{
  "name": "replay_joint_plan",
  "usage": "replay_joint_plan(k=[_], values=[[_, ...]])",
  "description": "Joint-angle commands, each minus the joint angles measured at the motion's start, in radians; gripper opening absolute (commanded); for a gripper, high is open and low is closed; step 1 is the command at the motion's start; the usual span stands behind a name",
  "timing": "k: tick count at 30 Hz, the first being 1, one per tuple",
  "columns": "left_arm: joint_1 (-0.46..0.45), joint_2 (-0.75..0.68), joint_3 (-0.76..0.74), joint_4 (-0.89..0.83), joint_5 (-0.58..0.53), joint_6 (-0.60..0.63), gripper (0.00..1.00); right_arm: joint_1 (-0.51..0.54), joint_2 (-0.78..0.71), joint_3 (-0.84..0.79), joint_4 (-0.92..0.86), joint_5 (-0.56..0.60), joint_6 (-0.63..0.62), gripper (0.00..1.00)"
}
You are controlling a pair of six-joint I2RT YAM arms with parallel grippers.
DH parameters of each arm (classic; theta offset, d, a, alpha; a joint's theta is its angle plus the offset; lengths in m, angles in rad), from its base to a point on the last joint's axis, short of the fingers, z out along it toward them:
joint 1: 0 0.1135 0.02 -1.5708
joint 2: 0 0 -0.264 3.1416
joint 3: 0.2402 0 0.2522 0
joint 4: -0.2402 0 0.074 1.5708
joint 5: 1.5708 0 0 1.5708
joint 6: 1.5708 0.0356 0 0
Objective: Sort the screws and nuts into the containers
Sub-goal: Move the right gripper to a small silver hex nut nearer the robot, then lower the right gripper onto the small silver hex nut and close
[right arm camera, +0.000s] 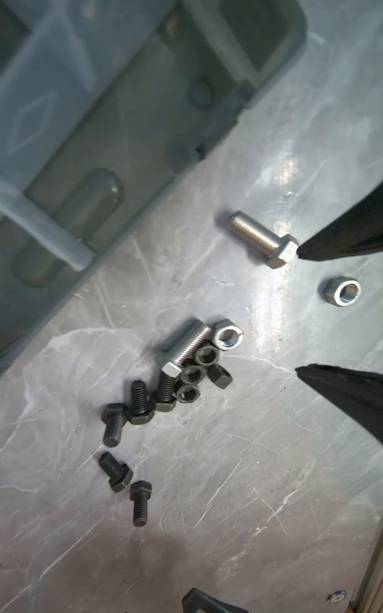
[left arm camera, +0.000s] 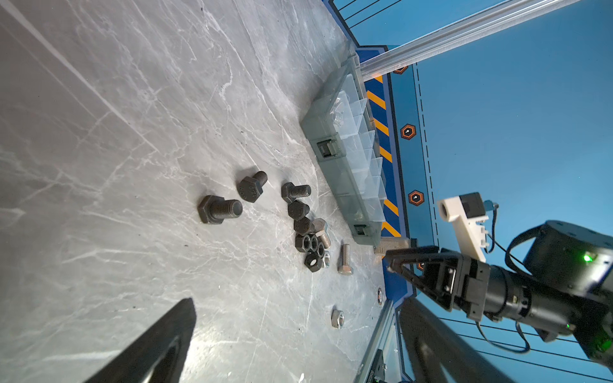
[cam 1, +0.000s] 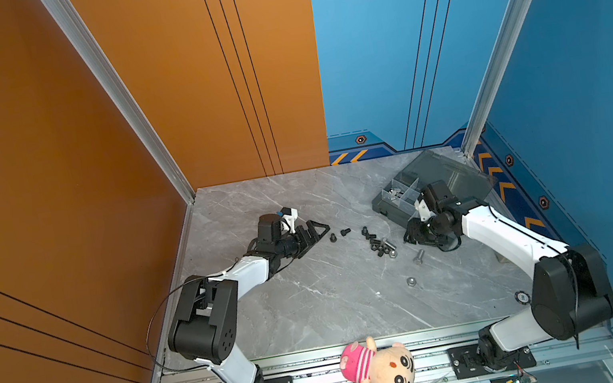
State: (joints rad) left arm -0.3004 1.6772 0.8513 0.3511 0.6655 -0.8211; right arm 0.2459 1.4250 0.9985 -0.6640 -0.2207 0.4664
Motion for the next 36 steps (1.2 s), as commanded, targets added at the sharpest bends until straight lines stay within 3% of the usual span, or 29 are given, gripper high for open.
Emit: replay_joint_plan(k=[1, 16, 32, 36], values=[[0.001, 0.018, -0.008, 0.015, 0.026, -0.004, 0.98, 0.054, -0.05, -0.068, -0.032, 0.08, 0.101, 0.55], [-0.004, 0.043, -0.009, 0.014, 0.01, -0.022, 0.98, 0.249, -0.043, -0.196, -0.019, 0.181, 0.332, 0.57], [-0.006, 0.047, -0.006, 0.008, 0.006, -0.023, 0.98, 0.268, 0.072, -0.22, 0.042, 0.201, 0.348, 0.55], [-0.006, 0.048, -0.006, 0.009, 0.008, -0.024, 0.98, 0.271, 0.089, -0.221, 0.045, 0.192, 0.339, 0.49]])
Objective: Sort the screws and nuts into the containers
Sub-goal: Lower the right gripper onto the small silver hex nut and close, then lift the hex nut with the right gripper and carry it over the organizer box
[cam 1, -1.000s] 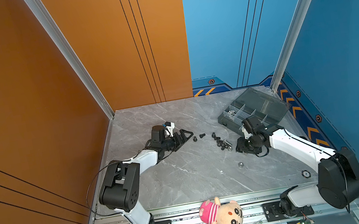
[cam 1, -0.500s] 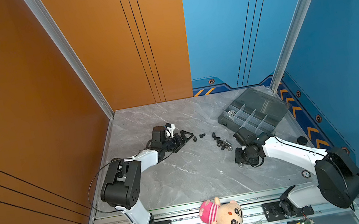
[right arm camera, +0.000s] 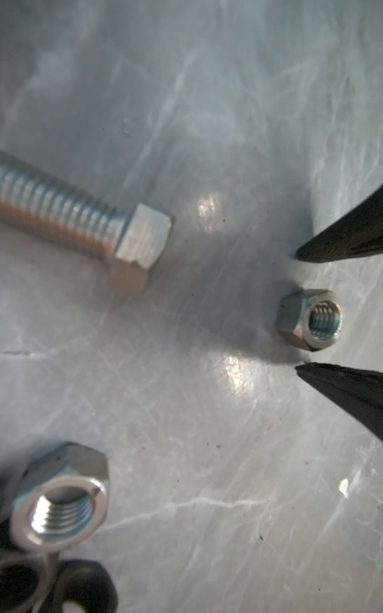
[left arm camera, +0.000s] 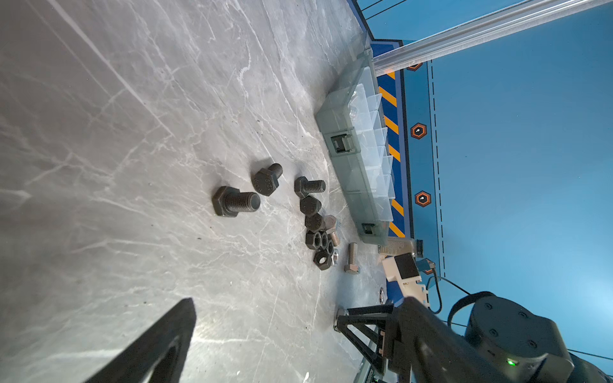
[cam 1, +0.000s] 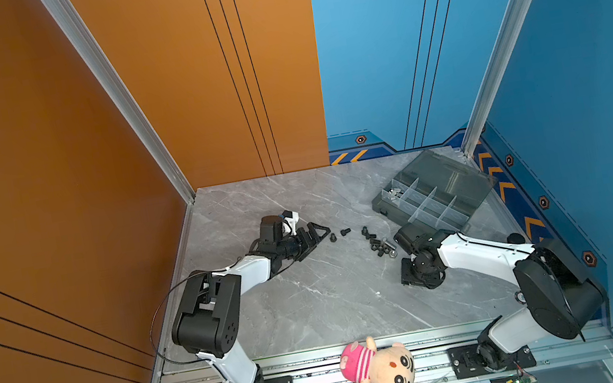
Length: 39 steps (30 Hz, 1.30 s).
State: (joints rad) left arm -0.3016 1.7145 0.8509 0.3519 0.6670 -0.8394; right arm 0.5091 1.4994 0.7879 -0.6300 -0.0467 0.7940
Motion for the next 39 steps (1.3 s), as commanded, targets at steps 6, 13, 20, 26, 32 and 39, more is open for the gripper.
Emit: replay_joint_plan(k=[6, 13, 20, 26, 32, 39], values=[[-0.004, 0.01, -0.006, 0.008, 0.007, -0.005, 0.98, 0.018, 0.028, -0.01, 0.007, 0.023, 0.011, 0.42], [-0.004, 0.013, -0.001, 0.008, 0.009, -0.006, 0.98, 0.022, 0.052, -0.004, 0.005, 0.019, -0.009, 0.35], [-0.007, 0.017, 0.003, 0.008, 0.01, -0.004, 0.98, 0.021, 0.088, 0.0, 0.006, 0.023, -0.03, 0.32], [-0.008, 0.016, 0.002, 0.007, 0.008, -0.004, 0.98, 0.021, 0.114, -0.003, 0.016, 0.017, -0.039, 0.22], [-0.006, 0.016, 0.001, 0.008, 0.009, -0.003, 0.98, 0.022, 0.132, -0.007, 0.031, 0.006, -0.047, 0.14], [-0.007, 0.016, -0.001, 0.008, 0.008, -0.003, 0.98, 0.022, 0.103, 0.004, 0.051, 0.009, -0.09, 0.0]])
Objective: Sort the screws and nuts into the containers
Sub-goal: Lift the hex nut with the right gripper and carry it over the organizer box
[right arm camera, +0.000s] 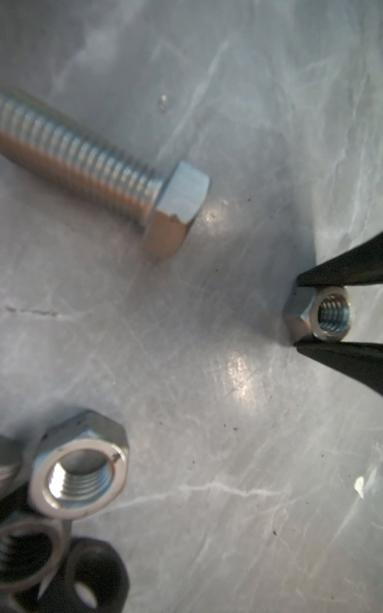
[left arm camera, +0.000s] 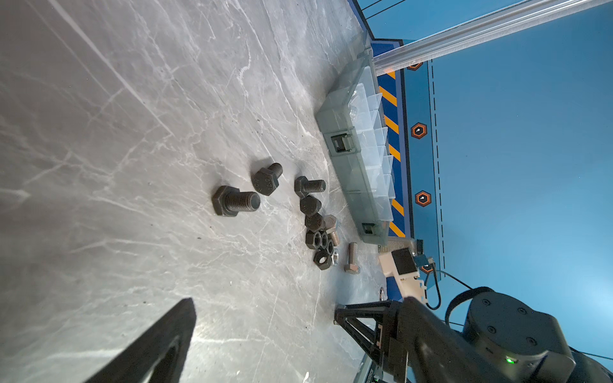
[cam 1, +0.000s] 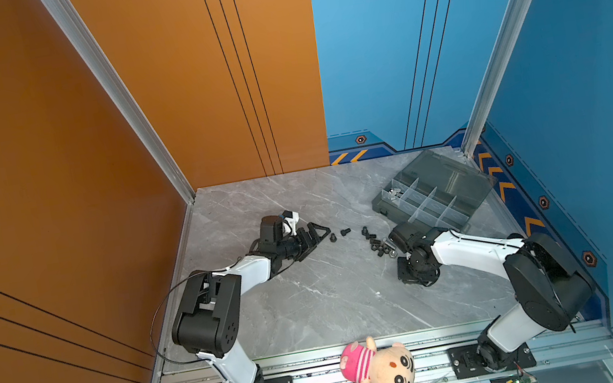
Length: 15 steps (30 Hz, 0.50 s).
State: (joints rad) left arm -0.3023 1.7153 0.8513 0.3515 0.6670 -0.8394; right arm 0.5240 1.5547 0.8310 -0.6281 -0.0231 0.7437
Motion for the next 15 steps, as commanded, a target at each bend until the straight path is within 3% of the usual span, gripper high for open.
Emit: replay_joint_plan(k=[1, 7, 15], values=[[-0.006, 0.016, 0.0, 0.008, 0.007, -0.003, 0.98, 0.005, 0.029, -0.026, 0.052, -0.019, -0.057, 0.0], [-0.003, 0.012, 0.008, 0.009, 0.002, -0.004, 0.98, -0.036, -0.072, 0.133, -0.025, -0.044, -0.169, 0.0], [-0.006, 0.017, 0.015, 0.009, 0.002, -0.006, 0.98, -0.227, -0.032, 0.4, -0.072, -0.108, -0.284, 0.0]])
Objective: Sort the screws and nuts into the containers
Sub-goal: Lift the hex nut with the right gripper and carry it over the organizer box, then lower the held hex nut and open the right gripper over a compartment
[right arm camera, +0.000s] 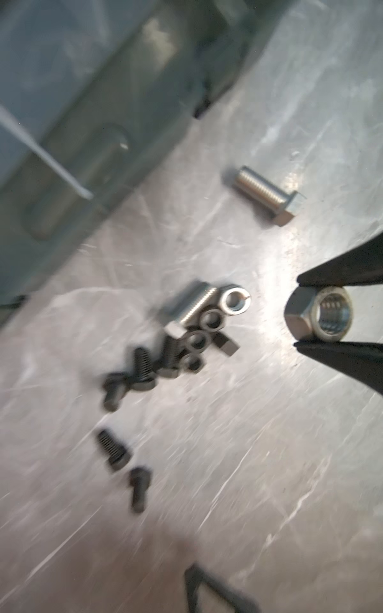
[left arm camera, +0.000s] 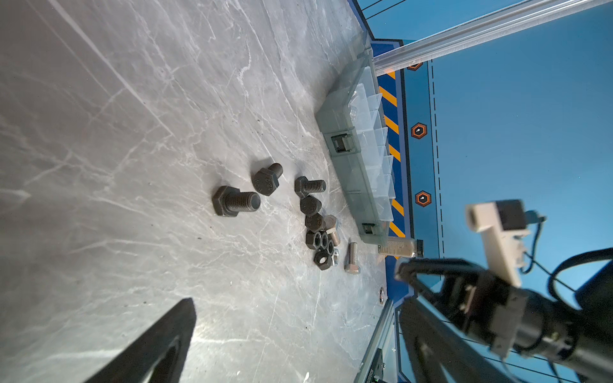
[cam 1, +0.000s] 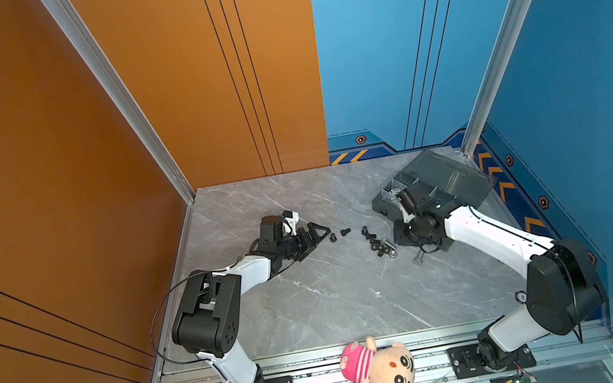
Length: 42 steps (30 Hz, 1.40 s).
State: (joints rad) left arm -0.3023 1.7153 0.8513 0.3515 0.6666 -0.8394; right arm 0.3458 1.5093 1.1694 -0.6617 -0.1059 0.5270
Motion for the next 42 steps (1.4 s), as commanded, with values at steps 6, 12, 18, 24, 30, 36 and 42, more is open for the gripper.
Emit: replay_joint_plan(k=[6, 12, 18, 24, 30, 36, 42], values=[[-0.012, 0.012, 0.014, 0.008, 0.0, -0.009, 0.98, -0.18, 0.156, 0.26, -0.024, -0.034, -0.087, 0.0], [-0.02, 0.004, 0.02, 0.008, -0.002, -0.009, 0.98, -0.249, 0.335, 0.455, -0.05, -0.012, -0.079, 0.0], [-0.02, -0.002, 0.014, 0.009, 0.0, -0.009, 0.98, -0.284, 0.484, 0.576, -0.058, -0.024, -0.062, 0.0], [-0.02, -0.007, 0.014, 0.009, -0.005, -0.01, 0.98, -0.286, 0.558, 0.654, -0.064, -0.022, -0.048, 0.0], [-0.014, -0.008, 0.012, 0.009, -0.006, -0.01, 0.98, -0.288, 0.617, 0.651, -0.067, -0.002, -0.053, 0.0], [-0.014, -0.006, 0.013, 0.009, -0.004, -0.01, 0.98, -0.298, 0.627, 0.633, -0.066, 0.015, -0.062, 0.0], [-0.01, -0.006, 0.012, 0.009, -0.003, -0.009, 0.98, -0.303, 0.632, 0.599, -0.07, 0.015, -0.072, 0.04]])
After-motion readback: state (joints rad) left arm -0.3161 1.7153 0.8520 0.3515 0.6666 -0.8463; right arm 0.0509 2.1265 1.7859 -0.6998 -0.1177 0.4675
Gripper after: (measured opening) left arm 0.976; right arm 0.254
